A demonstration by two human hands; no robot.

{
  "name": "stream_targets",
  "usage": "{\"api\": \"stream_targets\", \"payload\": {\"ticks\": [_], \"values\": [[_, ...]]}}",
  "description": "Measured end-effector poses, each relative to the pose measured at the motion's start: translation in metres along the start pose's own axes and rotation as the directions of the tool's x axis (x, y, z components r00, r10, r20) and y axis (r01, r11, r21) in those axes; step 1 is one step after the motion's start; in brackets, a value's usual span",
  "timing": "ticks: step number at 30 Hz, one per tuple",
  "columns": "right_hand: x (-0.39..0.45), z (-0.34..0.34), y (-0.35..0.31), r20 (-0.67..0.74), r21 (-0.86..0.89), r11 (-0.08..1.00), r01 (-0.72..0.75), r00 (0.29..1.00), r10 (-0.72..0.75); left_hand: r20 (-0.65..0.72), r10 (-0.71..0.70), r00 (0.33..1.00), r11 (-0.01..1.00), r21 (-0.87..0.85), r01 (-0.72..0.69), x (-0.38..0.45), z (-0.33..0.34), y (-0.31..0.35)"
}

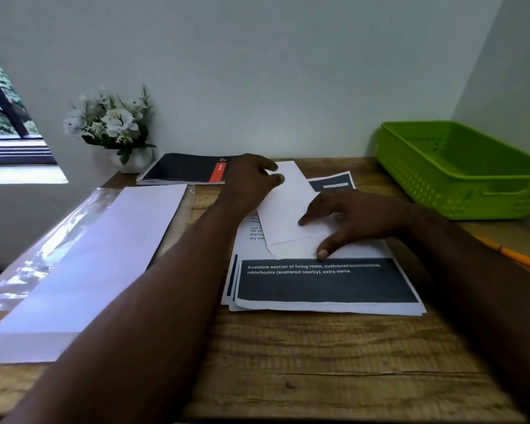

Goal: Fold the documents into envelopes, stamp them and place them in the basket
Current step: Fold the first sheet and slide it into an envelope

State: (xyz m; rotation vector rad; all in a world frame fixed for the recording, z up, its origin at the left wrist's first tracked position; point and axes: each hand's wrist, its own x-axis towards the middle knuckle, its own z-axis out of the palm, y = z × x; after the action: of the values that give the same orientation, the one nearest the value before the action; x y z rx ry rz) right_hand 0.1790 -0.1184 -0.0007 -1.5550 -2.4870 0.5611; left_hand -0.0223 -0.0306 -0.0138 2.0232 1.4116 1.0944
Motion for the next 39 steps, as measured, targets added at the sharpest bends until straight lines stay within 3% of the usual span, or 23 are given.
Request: {"api": "stream_targets", "payload": {"ticks": [4, 8, 12, 17, 21, 25, 30, 39], "values": [[-0.006, 0.001, -0.004, 0.016, 0.004, 1.0, 0.0, 1.0, 0.0, 0.38, -0.019, 0.925, 0.997, 0.078, -0.012, -0.014, -0.001, 0.015], [-0.004, 0.006, -0.001, -0.122, 0.112, 0.993, 0.026, 0.992, -0.012, 0.564, -0.052, 0.824, 0.995, 0.097, -0.004, -0.019, -0.015, 0.03], [0.003, 0.012, 0.004, -0.238, 0.099, 0.991, 0.09, 0.969, -0.064, 0.702, -0.103, 0.704, 0.992, 0.126, 0.02, -0.022, -0.024, 0.039], [0.008, 0.013, 0.006, -0.229, 0.125, 0.989, 0.081, 0.972, -0.05, 0.735, -0.142, 0.663, 0.953, 0.283, -0.109, -0.029, -0.018, 0.043], [0.008, 0.016, 0.001, -0.256, 0.156, 0.979, 0.132, 0.963, -0.089, 0.741, -0.215, 0.636, 0.95, 0.31, -0.04, -0.031, -0.018, 0.047], [0.012, 0.024, -0.012, -0.207, 0.228, 0.96, 0.166, 0.971, -0.118, 0.689, -0.283, 0.668, 0.938, 0.344, 0.043, -0.037, -0.014, 0.061], [0.01, 0.02, -0.016, -0.147, 0.311, 0.943, 0.115, 0.987, -0.072, 0.663, -0.367, 0.653, 0.919, 0.366, 0.145, -0.04, -0.013, 0.065], [-0.003, 0.013, 0.006, -0.142, 0.27, 0.96, 0.073, 0.989, -0.035, 0.641, -0.374, 0.67, 0.922, 0.334, 0.196, -0.05, -0.036, 0.043]]}}
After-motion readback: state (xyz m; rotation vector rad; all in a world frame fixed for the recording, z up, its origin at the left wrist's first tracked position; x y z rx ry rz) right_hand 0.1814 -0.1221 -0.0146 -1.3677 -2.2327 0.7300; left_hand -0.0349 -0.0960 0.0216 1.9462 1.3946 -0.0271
